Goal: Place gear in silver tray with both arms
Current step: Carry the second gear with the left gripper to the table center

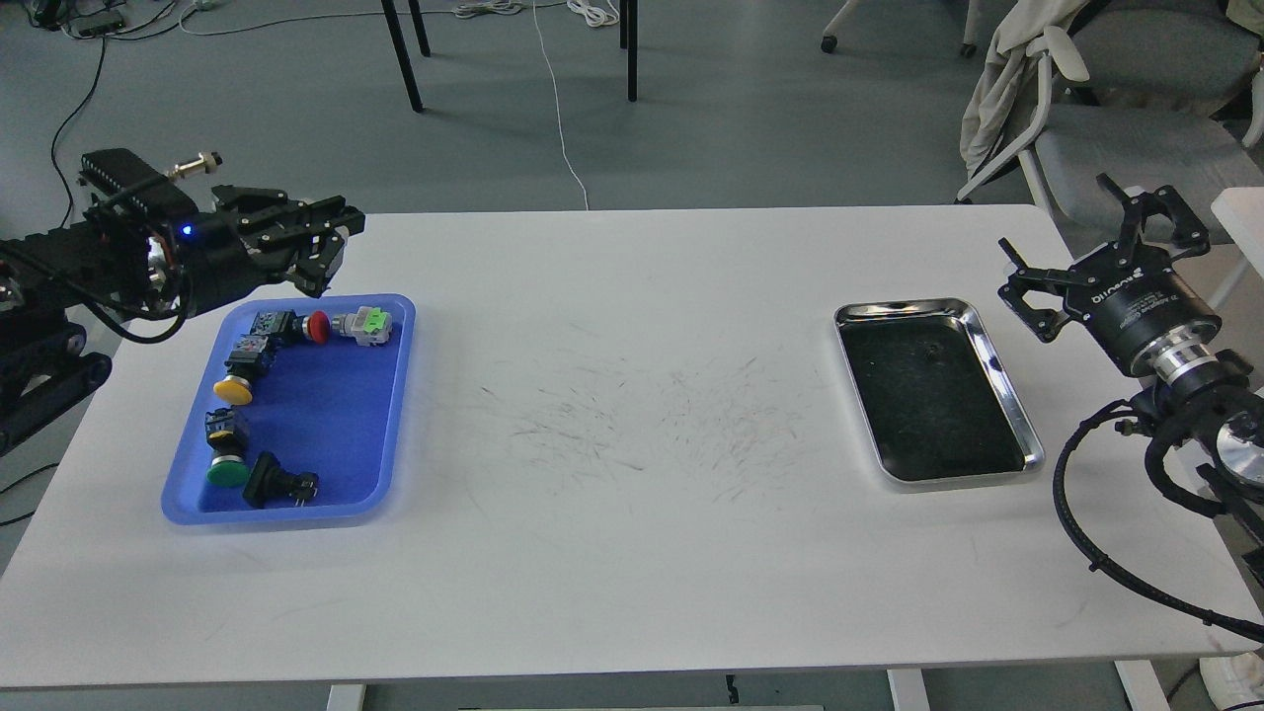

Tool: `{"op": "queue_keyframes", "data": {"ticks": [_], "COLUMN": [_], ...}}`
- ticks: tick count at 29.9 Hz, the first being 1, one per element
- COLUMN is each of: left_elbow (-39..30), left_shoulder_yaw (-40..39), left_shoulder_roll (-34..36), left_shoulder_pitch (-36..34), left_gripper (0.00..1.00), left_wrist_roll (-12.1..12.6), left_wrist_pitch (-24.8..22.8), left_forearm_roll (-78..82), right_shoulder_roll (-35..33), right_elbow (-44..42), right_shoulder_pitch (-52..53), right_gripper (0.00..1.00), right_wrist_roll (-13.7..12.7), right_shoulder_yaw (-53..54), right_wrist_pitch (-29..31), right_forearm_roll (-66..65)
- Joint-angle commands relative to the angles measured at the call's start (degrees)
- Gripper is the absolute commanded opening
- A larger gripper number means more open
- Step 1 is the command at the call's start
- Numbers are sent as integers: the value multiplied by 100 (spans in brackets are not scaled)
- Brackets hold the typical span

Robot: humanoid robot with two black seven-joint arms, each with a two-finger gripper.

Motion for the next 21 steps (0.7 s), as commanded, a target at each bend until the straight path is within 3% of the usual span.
{"op": "queue_keyframes", "data": {"ticks": [1,4,7,13,19,21], "left_elbow": [-932,-1513,-1664,-1393,56,478], "left_shoulder_yaw": [-33,-59,-59,20,64,64], "left_shoulder_roll": [25,-238,-940,-2697,-4467,-4467], "left_shoulder_pitch": [-539,-944,-1068,-1033,-893,-840], "left_gripper": [7,7,7,7,7,7], "left_wrist_roll": [283,898,1364,1998,2034,2016], "left_wrist_pitch": [-673,-1227,-1369,-1378,-1343,-1334], "left_forearm_roll": [-542,-885,-1184,-1194,-1141,-1141], "right_shoulder_roll": [-17,-25,-61,-131,-193,-193], "right_elbow": [-3,-3,-3,-3,-21,-29], "right_shoulder_pitch": [4,13,13,13,13,13], "right_gripper": [98,98,98,98,98,98], "right_wrist_roll": [-6,-6,-6,-6,-15,-15], "right_shoulder_yaw": [9,9,9,9,27,35], "right_wrist_pitch": [-7,-7,-7,-7,19,19], "right_forearm_roll": [0,0,0,0,0,0]}}
